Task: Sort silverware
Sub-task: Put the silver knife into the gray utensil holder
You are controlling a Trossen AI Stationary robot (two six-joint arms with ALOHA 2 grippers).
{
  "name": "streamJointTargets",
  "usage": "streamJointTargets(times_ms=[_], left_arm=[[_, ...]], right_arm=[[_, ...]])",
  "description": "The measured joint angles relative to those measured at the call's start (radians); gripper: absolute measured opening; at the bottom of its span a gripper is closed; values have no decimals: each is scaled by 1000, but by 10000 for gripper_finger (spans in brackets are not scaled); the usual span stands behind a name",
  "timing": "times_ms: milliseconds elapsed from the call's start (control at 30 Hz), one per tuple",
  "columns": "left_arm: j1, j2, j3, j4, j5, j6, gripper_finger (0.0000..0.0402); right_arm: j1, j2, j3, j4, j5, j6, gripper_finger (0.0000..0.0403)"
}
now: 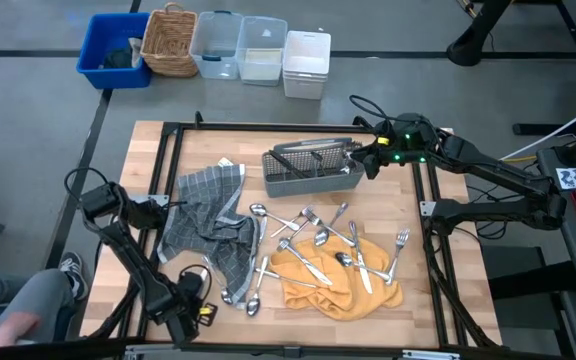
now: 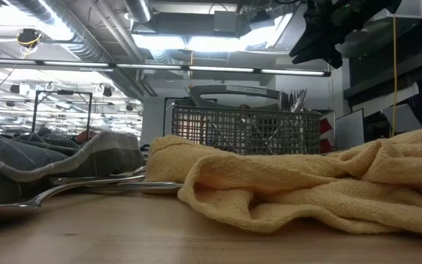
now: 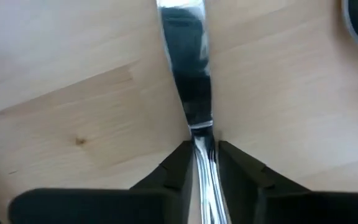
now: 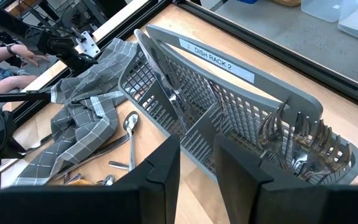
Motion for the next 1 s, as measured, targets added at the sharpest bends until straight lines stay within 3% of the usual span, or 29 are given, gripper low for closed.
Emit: streamJointTargets(times_ms=[233, 467, 1000], left_arm=[[22, -1, 1, 2, 0, -11, 118], [23, -1, 2, -12, -2, -65, 125], [23, 24, 4, -27, 43, -21, 32]], right_arm=[[0, 0, 0, 0, 0, 0, 101], [0, 0, 0, 0, 0, 0, 101], [0, 0, 0, -1, 0, 0, 101]])
